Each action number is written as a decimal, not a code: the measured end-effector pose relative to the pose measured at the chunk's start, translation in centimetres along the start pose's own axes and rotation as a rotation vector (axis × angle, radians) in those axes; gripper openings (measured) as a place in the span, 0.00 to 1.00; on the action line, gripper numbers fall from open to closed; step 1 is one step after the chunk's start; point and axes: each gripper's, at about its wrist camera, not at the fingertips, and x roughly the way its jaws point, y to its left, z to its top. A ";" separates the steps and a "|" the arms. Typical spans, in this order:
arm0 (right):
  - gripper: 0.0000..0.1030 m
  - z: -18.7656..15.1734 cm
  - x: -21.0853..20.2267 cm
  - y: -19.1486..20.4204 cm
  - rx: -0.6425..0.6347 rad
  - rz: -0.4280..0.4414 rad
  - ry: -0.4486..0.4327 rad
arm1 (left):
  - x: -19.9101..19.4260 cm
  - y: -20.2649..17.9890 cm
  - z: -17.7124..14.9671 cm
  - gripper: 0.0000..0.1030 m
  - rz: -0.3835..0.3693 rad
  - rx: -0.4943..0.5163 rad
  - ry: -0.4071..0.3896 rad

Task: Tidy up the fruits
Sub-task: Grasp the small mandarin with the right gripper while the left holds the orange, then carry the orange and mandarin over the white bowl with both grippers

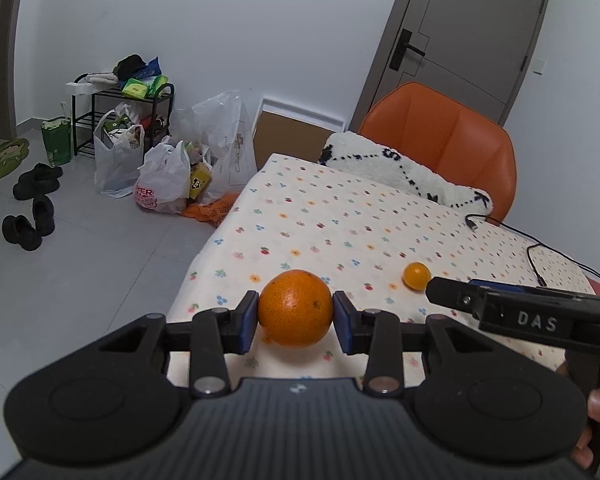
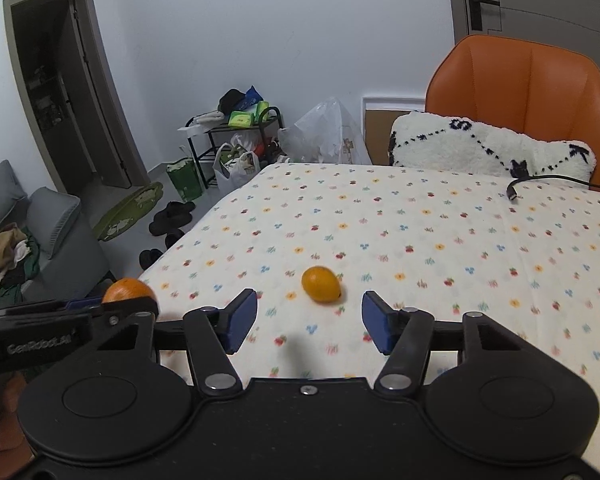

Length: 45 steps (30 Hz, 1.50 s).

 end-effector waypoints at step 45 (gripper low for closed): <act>0.21 -3.7 -13.4 -8.9 0.153 -0.057 -0.189 | -6.5 -14.1 -1.6 0.37 -0.129 0.202 -0.076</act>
